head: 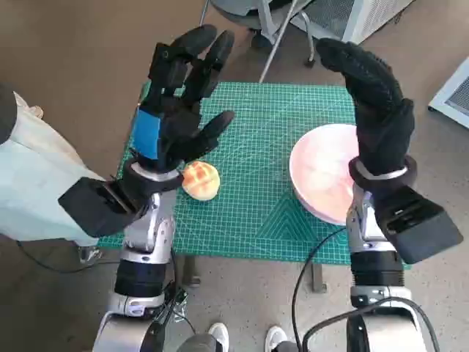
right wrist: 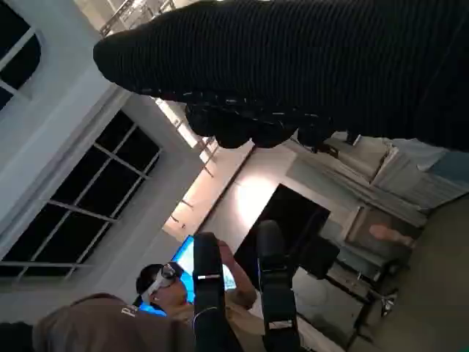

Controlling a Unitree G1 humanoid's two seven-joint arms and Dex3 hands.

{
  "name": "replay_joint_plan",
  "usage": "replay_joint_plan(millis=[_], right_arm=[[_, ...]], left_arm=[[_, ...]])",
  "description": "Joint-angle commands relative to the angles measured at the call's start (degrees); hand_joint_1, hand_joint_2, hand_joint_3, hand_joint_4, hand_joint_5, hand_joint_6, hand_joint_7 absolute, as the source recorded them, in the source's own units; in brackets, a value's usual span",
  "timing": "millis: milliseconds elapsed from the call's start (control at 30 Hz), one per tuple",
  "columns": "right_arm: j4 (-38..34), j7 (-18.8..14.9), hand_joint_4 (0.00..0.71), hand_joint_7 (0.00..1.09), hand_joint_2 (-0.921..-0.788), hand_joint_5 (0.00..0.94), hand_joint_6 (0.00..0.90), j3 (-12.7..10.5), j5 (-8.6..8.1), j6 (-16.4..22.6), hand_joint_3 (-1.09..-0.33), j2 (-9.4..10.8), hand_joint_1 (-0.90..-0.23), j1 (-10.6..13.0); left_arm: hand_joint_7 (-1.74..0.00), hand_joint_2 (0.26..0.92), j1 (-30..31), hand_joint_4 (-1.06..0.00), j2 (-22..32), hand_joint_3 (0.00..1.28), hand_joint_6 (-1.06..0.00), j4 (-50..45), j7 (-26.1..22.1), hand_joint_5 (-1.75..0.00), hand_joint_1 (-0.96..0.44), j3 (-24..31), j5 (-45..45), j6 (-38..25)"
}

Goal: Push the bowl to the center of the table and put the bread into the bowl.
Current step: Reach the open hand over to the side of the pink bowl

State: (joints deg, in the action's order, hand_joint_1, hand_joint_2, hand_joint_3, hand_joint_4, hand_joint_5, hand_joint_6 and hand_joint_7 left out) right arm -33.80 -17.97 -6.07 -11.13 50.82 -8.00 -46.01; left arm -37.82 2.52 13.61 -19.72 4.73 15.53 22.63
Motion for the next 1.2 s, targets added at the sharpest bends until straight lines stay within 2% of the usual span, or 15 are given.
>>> replay_joint_plan(millis=[33,500,767,900,1033,1100,1167,1200], right_arm=[[0.03,-0.66,0.308,0.76,-0.921,0.002,0.02,-0.08,-0.63,-0.84,-0.705,0.17,-0.493,1.55],[0.62,-1.0,0.308,0.76,-0.921,0.001,0.028,-0.13,-0.74,-1.08,-0.707,0.06,-0.489,1.95],[-0.1,-1.04,0.321,0.76,-0.921,0.007,0.039,-1.22,-1.12,-0.52,-0.699,-0.71,-0.494,2.06],[-1.56,-1.72,0.327,0.76,-0.921,0.009,0.05,-2.61,-2.04,0.64,-0.69,-1.99,-0.501,2.52],[-4.85,-3.37,0.328,0.76,-0.921,0.009,0.051,-5.22,-4.25,2.3,-0.686,-4.42,-0.513,2.94],[-7.06,-3.6,0.327,0.77,-0.921,0.007,0.034,-6.81,-4.82,3.55,-0.692,-5.83,-0.514,3.08],[-9.0,-2.92,0.324,0.79,-0.921,0.005,0.014,-8.5,-4.78,4.89,-0.704,-7.16,-0.511,3.55],[-10.27,-1.75,0.323,0.79,-0.921,0.005,0.011,-9.54,-4.2,5.76,-0.707,-7.92,-0.51,3.88]], left_arm=[[-0.87,0.921,-0.42,-0.3,0.15,0.28,-0.02,0.24,-0.23,-0.05,-0.48,-0.23,-0.09,-0.46],[-0.89,0.921,-0.27,-0.29,-0.33,0.28,-0.01,-0.15,-2.14,-0.04,-0.47,-0.03,1.94,-1.65],[-0.89,0.921,-0.29,-0.29,-0.25,0.28,0.0,-0.14,-2.19,-0.04,-0.46,0.04,1.57,-1.3],[-0.89,0.921,-0.2,-0.29,-0.11,0.28,0.0,-0.03,-1.65,-0.05,-0.46,0.04,0.78,-0.94],[-0.89,0.921,0.18,-0.29,0.11,0.28,0.0,-0.21,-1.12,-0.05,-0.46,0.03,-0.23,-0.46],[-0.89,0.921,0.33,-0.29,0.23,0.28,0.0,-0.15,-0.92,-0.05,-0.46,0.09,-0.67,-0.01],[-0.89,0.921,0.46,-0.29,0.34,0.28,0.0,-0.09,-0.73,-0.05,-0.46,0.2,-0.91,0.27],[-0.89,0.921,0.56,-0.29,0.38,0.28,0.0,-0.1,-0.61,-0.05,-0.46,0.25,-1.02,0.41]])
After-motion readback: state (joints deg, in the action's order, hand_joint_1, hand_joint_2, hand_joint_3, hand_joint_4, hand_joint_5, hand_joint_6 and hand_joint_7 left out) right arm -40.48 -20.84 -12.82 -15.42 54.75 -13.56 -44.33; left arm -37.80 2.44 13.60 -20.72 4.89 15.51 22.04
